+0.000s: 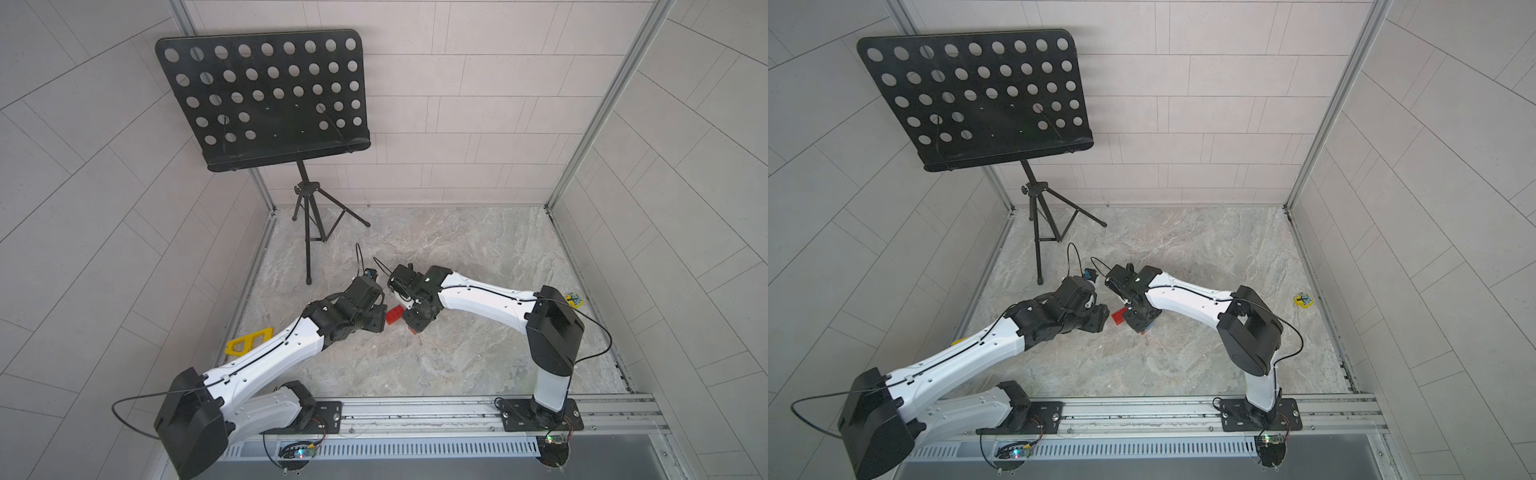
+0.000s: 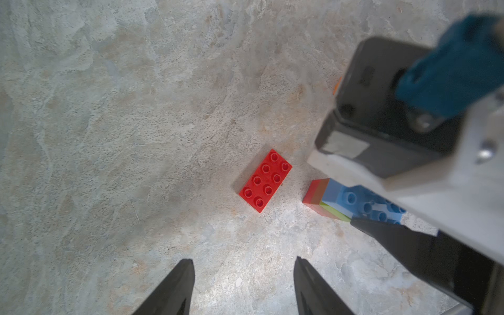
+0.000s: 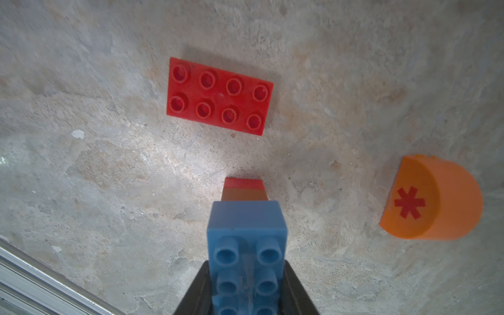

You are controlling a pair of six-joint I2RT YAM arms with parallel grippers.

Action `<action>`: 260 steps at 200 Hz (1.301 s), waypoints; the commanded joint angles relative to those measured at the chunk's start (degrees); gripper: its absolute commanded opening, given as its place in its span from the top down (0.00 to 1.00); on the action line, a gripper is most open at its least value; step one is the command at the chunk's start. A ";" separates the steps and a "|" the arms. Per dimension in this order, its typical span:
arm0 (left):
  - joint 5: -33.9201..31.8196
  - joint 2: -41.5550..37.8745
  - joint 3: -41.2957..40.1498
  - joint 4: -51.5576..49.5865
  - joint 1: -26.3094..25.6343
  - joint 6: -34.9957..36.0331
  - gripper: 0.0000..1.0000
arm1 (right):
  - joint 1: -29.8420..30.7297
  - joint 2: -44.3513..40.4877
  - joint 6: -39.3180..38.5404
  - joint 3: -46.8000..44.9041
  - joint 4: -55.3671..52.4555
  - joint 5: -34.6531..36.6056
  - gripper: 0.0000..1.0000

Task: Assemble an ice cream with lego
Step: Assemble the lego brick with the lego brick.

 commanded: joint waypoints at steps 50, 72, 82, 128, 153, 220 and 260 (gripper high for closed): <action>0.19 1.01 -0.43 0.03 0.36 0.45 0.35 | 0.24 10.88 -1.17 -3.53 -0.86 -3.84 0.78; 0.20 1.30 -0.41 0.11 0.38 0.53 0.35 | 0.26 11.26 -1.09 -4.01 -0.98 -3.33 0.78; 0.27 1.39 -0.35 0.04 0.41 0.54 0.35 | 0.29 11.18 -1.14 -4.35 -0.99 -3.21 0.78; -1.59 -0.58 0.67 -1.61 0.33 0.06 0.35 | -0.85 7.38 -4.06 -4.33 -2.42 -0.62 0.79; -3.20 -4.67 2.30 -3.56 0.41 -1.58 0.35 | -3.74 2.03 -7.80 -2.52 -3.78 -0.70 0.80; -8.98 -19.07 1.76 -6.10 0.37 -5.79 0.24 | -5.35 -9.66 -27.90 4.63 -10.81 -2.79 0.79; -8.41 -20.06 3.87 -9.10 0.75 -4.10 0.21 | -4.68 -14.34 -42.85 0.72 -8.30 -2.98 0.80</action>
